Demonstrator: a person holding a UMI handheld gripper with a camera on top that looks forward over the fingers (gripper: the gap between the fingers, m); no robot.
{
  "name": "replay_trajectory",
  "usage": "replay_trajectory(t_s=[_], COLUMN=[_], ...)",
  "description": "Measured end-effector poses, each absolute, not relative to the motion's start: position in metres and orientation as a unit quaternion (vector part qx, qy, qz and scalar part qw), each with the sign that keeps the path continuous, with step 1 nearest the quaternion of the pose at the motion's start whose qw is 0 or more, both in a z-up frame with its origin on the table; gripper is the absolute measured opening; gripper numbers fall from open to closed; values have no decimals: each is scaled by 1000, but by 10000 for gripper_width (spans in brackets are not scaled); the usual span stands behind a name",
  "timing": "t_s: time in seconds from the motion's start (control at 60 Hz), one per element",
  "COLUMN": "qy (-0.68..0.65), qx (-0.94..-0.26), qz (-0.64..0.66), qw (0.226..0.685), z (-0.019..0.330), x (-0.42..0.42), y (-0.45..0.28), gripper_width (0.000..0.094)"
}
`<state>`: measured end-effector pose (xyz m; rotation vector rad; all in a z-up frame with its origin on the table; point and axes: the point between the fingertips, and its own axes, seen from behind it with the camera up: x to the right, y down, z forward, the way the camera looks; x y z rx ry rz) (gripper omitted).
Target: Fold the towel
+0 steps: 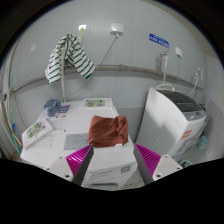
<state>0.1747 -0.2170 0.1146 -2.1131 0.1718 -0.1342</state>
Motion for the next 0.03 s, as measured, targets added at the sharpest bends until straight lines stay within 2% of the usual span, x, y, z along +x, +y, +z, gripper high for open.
replay_trajectory(t_s=[0.033], qy=[73], qx=[-872], qz=[-43], qw=[483], z=[117], x=[168], y=[-233], gripper_width=[844])
